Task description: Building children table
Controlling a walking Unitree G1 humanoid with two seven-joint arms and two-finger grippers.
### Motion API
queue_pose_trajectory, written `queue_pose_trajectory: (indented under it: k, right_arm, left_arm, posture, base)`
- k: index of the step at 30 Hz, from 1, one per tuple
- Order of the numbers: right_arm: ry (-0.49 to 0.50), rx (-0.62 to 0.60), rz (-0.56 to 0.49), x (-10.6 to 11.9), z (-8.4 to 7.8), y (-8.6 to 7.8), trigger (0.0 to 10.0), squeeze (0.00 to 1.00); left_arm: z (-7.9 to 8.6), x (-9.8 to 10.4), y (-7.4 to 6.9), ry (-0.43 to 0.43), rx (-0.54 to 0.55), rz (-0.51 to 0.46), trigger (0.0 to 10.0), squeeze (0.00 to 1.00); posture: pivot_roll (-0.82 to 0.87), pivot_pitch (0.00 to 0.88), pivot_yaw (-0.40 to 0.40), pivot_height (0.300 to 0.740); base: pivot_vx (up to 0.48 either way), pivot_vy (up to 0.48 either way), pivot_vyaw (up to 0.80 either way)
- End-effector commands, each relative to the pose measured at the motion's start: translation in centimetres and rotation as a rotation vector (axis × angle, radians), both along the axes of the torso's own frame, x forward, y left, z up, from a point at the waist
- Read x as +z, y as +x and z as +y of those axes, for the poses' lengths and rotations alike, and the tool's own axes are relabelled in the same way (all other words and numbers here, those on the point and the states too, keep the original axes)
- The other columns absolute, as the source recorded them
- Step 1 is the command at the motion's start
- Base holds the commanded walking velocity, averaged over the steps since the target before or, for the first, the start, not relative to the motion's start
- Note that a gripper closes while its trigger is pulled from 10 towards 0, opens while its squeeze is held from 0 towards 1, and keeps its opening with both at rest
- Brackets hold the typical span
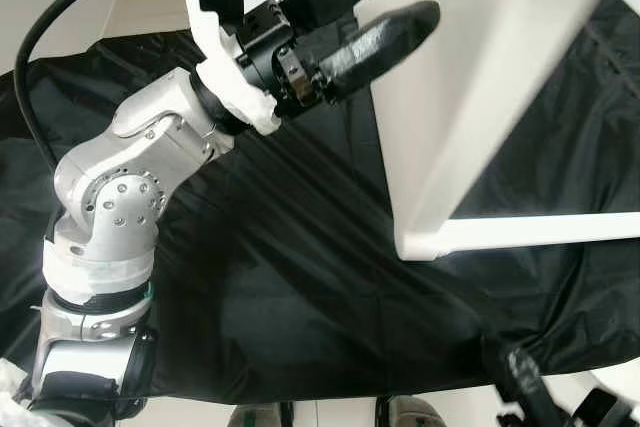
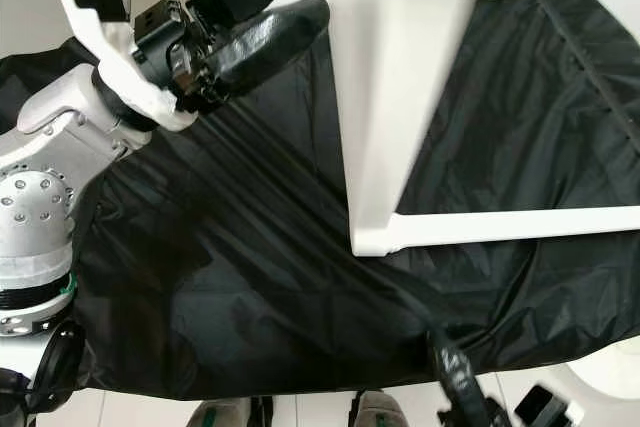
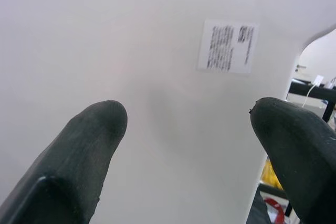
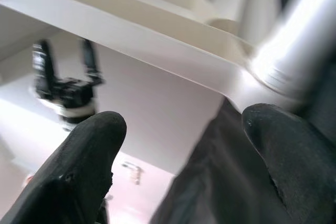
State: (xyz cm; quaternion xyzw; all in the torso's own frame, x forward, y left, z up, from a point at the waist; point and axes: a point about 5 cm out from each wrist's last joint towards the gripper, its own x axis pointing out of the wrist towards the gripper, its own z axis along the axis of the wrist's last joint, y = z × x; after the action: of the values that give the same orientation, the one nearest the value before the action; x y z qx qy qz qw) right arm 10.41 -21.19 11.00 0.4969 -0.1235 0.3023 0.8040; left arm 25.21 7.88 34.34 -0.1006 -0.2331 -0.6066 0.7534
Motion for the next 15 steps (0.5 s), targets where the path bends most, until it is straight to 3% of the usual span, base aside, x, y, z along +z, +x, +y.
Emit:
queue_pose_trajectory:
  k: [1, 10, 15]
  right_arm:
    - [0.009, -0.008, -0.003, 0.8, 0.1, 0.2, 10.0, 0.00]
    - [-0.057, 0.022, -0.152, 5.3, 1.5, 3.7, 10.0, 0.00]
    - [-0.102, 0.033, -0.161, 6.3, 1.3, 4.1, 10.0, 0.00]
  left_arm:
    - [0.0, -0.4, -0.5, 0.038, -0.024, -0.007, 10.0, 0.00]
    - [1.3, -3.1, -1.0, 0.146, -0.026, 0.049, 10.0, 0.00]
    - [3.0, -4.2, -1.2, 0.197, 0.023, 0.073, 10.0, 0.00]
  posture:
    - [-0.08, 0.188, 0.130, 0.740]
    - [-0.07, 0.181, 0.123, 0.740]
    - [-0.06, 0.179, 0.113, 0.740]
  base:
    - [0.000, 0.000, 0.00]
    - [0.000, 0.000, 0.00]
    - [0.000, 0.000, 0.00]
